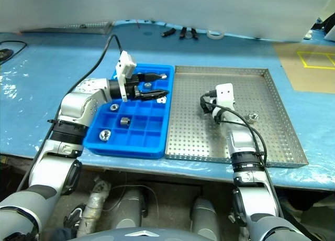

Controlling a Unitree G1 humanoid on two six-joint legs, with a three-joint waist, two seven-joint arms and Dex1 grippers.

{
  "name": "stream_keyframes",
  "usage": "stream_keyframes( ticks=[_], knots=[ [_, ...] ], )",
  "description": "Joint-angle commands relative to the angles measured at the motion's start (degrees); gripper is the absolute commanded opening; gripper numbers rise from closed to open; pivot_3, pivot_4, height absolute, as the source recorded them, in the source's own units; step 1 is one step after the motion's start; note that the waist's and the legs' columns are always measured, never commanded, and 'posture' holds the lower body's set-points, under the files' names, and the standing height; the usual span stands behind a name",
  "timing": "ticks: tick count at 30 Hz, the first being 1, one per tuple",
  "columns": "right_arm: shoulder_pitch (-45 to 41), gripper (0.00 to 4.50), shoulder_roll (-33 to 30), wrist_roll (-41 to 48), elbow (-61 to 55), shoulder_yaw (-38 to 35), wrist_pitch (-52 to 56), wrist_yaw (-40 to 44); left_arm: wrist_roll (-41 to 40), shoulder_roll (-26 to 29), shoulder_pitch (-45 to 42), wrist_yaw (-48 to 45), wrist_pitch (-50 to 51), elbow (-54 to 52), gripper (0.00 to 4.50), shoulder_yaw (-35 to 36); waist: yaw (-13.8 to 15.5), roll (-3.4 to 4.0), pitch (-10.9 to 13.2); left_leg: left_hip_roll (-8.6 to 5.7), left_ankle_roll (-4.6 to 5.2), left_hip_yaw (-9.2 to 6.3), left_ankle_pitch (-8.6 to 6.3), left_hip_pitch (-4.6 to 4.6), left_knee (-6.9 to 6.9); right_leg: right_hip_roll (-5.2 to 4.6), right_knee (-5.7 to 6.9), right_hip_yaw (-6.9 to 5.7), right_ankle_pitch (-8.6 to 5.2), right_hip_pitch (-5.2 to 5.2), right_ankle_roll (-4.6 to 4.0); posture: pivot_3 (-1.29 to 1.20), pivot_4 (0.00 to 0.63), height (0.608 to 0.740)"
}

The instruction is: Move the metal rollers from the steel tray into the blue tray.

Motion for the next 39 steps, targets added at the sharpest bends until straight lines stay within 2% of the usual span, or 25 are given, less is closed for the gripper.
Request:
stream_keyframes(
  ticks=[1, 6, 11, 14, 15, 22, 29, 34, 39],
  knots=[
    [-0.2, 4.44, 0.9, 1.5, 0.7, -2.8, 1.4, -1.7, 0.1, 0.5, -0.6, -0.4, -0.5, -2.0, 4.28, -0.1, 0.1, 0.0, 0.0, 0.0, 0.0, 0.0, 0.0, 0.0, 0.0, 0.0, 0.0, 0.0, 0.0, 0.0, 0.0, -0.08, 0.15, 0.74],
    [0.0, 4.44, 1.2, 2.0, -0.2, -3.7, 2.5, -2.1, 0.8, 1.0, -1.1, -0.9, -1.1, -1.0, 4.28, -0.6, 0.1, 0.0, 0.0, -0.01, 0.0, 0.01, 0.0, 0.04, 0.01, -0.01, 0.0, -0.01, 0.0, 0.06, 0.0, -0.09, 0.15, 0.74],
    [0.6, 2.89, 1.4, 2.6, -1.9, -4.3, 3.0, -1.7, 1.0, 1.3, -1.1, -1.4, -0.9, -1.0, 4.33, -0.5, 0.0, 0.0, 0.0, 0.0, 0.0, 0.01, 0.0, 0.04, 0.01, -0.01, 0.0, 0.0, 0.0, 0.06, 0.0, -0.09, 0.15, 0.74],
    [0.9, 1.78, 1.5, 2.7, -3.7, -3.9, 3.5, -1.2, 0.8, 1.7, -0.9, -1.8, -0.5, -1.4, 4.33, -0.2, 0.0, 0.0, 0.0, 0.0, 0.0, 0.01, 0.0, 0.05, 0.0, 0.0, -0.01, 0.0, 0.0, 0.06, 0.0, -0.09, 0.15, 0.74],
    [1.0, 1.67, 1.4, 2.7, -4.4, -3.6, 3.8, -0.9, 0.8, 1.9, -0.9, -1.8, -0.4, -1.4, 4.33, -0.1, 0.0, 0.0, 0.0, 0.0, 0.0, 0.01, 0.0, 0.04, -0.01, 0.0, -0.01, -0.01, 0.0, 0.06, 0.0, -0.09, 0.15, 0.74],
    [0.0, 1.68, 0.4, 2.9, -10.1, -1.4, 5.6, 3.1, 0.4, 4.6, -0.1, -2.1, -0.1, -2.0, 4.33, 1.4, 0.0, 0.01, 0.0, 0.0, -0.01, 0.01, 0.0, 0.04, -0.03, 0.0, -0.03, -0.01, 0.0, 0.04, 0.0, -0.08, 0.15, 0.74],
    [-5.6, 1.68, 0.7, 6.1, -16.7, 2.4, 6.8, 11.7, -0.5, 11.8, 3.2, -2.6, -1.0, -3.8, 4.33, 5.9, 0.0, 0.02, 0.0, 0.07, -0.08, 0.06, 0.05, 0.02, -0.16, 0.02, 0.01, -0.03, 0.0, -0.18, 0.0, 0.02, 0.15, 0.74],
    [-9.7, 1.68, 1.6, 6.5, -15.1, 6.1, 6.8, 17.2, -1.0, 15.3, 7.8, -0.1, 0.1, -6.5, 4.33, 9.3, 0.7, 0.02, 0.0, 0.07, -0.09, 0.05, 0.04, -0.03, -0.22, 0.01, -0.01, -0.08, -0.01, -0.17, 0.0, 0.12, 0.15, 0.74],
    [-12.3, 1.68, 2.7, 5.9, -10.3, 8.5, 4.9, 20.5, -3.6, 17.0, 15.5, 3.2, 4.3, -15.4, 4.33, 12.9, 1.8, 0.02, 0.0, 0.06, -0.09, 0.03, 0.03, -0.11, -0.23, -0.02, 0.0, -0.13, -0.01, -0.25, 0.0, 0.18, 0.15, 0.74]
  ],
)
